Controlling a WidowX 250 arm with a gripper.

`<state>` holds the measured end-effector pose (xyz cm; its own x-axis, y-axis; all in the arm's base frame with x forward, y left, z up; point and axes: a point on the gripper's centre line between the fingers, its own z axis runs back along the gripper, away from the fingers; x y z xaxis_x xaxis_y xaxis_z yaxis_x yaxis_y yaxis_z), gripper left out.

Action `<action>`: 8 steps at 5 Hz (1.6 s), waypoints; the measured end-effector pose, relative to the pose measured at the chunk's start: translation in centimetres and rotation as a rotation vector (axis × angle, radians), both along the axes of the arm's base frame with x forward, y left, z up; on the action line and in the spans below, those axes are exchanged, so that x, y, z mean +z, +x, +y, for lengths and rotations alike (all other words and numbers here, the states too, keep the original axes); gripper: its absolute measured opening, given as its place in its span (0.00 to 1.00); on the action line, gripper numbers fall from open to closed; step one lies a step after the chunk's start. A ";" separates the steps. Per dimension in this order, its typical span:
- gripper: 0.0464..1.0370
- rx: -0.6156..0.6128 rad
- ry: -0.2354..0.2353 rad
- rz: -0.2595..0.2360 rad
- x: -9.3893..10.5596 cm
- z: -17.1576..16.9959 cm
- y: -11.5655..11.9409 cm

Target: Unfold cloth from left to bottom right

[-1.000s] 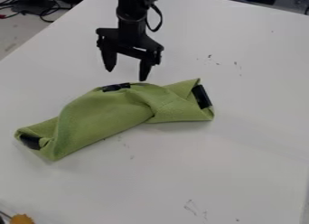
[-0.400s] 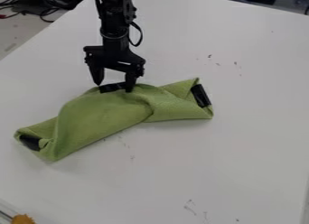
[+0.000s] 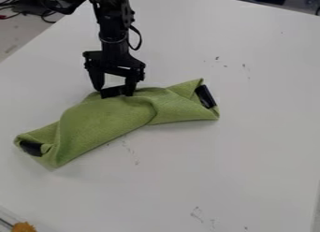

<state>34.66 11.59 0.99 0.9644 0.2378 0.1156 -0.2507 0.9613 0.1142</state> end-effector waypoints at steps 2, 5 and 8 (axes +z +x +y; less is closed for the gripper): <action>0.64 -0.009 -0.005 -0.003 -0.3 -0.2 -0.2; 0.22 -0.056 0.073 0.001 0.8 -0.9 0.5; 0.09 -0.008 0.152 -0.142 8.0 -5.5 -2.4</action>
